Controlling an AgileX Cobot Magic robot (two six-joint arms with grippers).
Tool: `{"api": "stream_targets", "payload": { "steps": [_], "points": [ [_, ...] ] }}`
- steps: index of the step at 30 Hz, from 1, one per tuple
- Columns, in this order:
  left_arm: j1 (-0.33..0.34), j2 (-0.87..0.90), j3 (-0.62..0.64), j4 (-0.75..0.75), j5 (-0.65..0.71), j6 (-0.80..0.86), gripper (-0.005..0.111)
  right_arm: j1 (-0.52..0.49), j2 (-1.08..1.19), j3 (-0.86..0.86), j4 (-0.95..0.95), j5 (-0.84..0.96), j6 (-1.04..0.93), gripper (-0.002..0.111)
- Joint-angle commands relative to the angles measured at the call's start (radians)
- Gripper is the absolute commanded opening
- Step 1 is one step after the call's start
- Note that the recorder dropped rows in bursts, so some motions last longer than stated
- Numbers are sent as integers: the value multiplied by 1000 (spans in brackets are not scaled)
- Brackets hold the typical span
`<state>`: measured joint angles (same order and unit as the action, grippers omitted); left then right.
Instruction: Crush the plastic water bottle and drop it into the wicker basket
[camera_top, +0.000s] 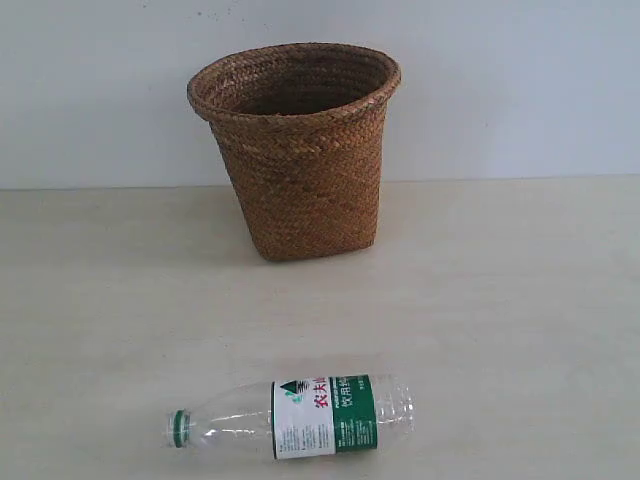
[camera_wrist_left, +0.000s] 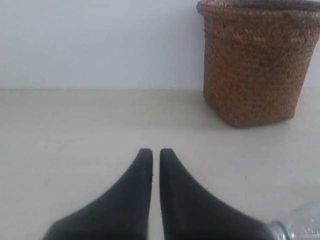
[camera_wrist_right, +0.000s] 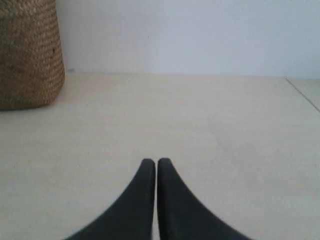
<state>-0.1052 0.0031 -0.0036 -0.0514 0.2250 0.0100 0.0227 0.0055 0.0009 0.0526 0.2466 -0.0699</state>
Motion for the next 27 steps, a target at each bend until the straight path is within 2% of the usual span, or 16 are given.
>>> {"api": "stream_targets", "payload": {
  "steps": [1,3,6,8,10,18,27],
  "points": [
    [2,-3,4,-111,-178,-42,4,-3,-5,-1,31,-208,-7,0],
    [2,-3,4,-174,-261,-63,4,-3,-5,-1,94,-321,33,0],
    [2,-3,4,-176,-366,-91,4,-3,-5,-1,103,-406,102,0],
    [2,-3,4,-176,-480,-171,4,-3,-5,-7,103,-426,122,0],
    [2,-3,1,-176,-564,-181,4,-3,29,-82,103,-412,122,0],
    [2,230,-212,-150,-523,-179,4,-3,311,-364,95,-387,70,0],
    [2,593,-492,37,-290,-167,4,-3,649,-657,95,-204,-35,0]
  ]
}}
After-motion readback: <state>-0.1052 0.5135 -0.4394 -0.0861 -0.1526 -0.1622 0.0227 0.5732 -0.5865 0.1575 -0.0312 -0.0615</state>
